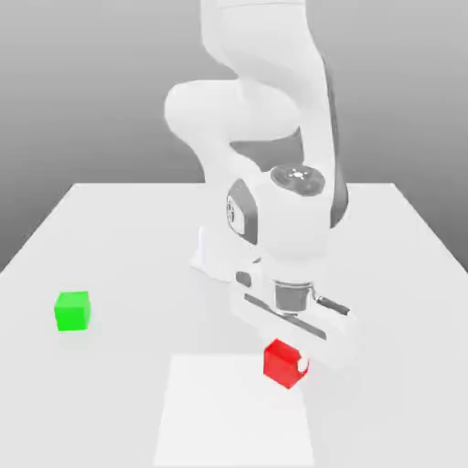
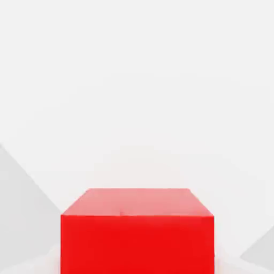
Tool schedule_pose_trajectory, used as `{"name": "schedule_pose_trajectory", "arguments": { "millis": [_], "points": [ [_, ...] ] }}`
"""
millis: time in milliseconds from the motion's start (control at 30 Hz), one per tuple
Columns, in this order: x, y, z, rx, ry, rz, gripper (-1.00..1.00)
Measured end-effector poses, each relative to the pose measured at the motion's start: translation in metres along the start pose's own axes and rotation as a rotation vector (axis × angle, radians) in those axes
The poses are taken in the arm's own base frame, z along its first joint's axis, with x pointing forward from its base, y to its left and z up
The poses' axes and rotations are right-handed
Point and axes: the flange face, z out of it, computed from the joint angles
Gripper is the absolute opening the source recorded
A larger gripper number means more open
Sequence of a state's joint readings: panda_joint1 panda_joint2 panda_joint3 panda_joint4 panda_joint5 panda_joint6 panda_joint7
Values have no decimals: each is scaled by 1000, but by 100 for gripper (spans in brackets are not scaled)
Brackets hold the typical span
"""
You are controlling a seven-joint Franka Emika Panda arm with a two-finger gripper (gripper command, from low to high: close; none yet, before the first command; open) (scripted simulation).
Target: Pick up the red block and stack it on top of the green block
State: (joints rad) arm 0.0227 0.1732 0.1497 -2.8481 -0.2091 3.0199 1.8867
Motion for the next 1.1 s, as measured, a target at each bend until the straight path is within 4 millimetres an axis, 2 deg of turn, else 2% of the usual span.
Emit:
{"name": "schedule_pose_trajectory", "arguments": {
  "millis": [200,267,367,500,567,667,800,867,1033,1067,1100],
  "points": [
    [-1,0,-48,-1,2,-4,-100],
    [31,-3,-58,0,5,67,-100],
    [94,-2,-67,1,11,195,-100],
    [186,19,-76,1,16,396,-100],
    [230,40,-81,0,17,498,-100],
    [288,81,-87,-1,14,651,-100],
    [348,150,-93,-1,5,846,-100],
    [357,162,-82,0,1,878,-100],
    [359,164,-40,1,-1,882,-100],
    [358,165,-33,0,1,883,100],
    [358,165,-33,0,1,883,100]
  ]
}}
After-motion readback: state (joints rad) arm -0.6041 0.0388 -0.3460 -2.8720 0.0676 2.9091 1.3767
